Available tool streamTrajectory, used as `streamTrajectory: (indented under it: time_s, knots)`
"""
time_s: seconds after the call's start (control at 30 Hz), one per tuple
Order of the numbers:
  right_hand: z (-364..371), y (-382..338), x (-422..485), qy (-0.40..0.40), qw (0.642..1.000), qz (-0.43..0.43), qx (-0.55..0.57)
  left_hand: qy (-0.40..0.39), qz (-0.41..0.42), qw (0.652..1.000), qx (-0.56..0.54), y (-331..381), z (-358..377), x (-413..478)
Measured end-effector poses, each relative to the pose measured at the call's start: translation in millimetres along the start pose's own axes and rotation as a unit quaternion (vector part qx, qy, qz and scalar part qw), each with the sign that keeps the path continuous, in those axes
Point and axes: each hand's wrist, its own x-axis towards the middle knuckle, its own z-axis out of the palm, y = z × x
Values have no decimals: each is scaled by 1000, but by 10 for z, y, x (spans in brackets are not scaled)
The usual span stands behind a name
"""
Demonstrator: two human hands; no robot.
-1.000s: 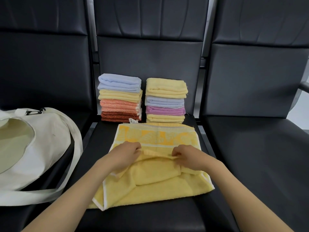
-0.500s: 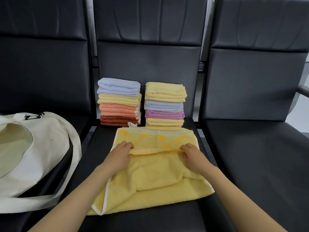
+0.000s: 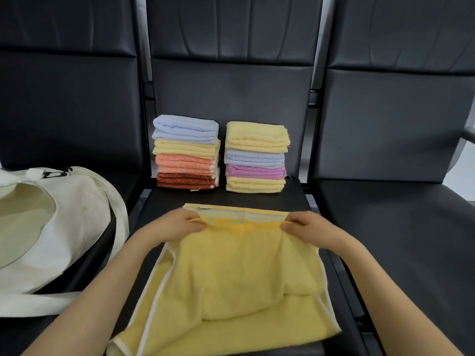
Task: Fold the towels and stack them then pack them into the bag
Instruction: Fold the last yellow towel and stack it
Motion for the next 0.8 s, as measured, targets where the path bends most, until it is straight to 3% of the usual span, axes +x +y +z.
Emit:
streamTrajectory:
  time_s: [0.1, 0.17, 0.33, 0.47, 0.67, 0.8]
  knots:
    - [-7, 20, 51, 64, 998, 1, 22, 103, -2, 987, -121, -28, -42, 22]
    - [52, 92, 107, 54, 998, 15, 11, 134, 1, 981, -137, -40, 35, 49]
    - [192, 274, 137, -29, 998, 48, 39, 131, -35, 988, -74, -117, 393, 164]
    - [203, 191, 144, -19, 999, 30, 5, 138, -49, 987, -61, -142, 402, 195]
    - [-161, 174, 106, 13, 977, 42, 207, 128, -23, 982, -135, -68, -1, 215]
    - [-224, 244, 367, 56, 978, 64, 191, 176, 3, 976, -129, 113, -227, 452]
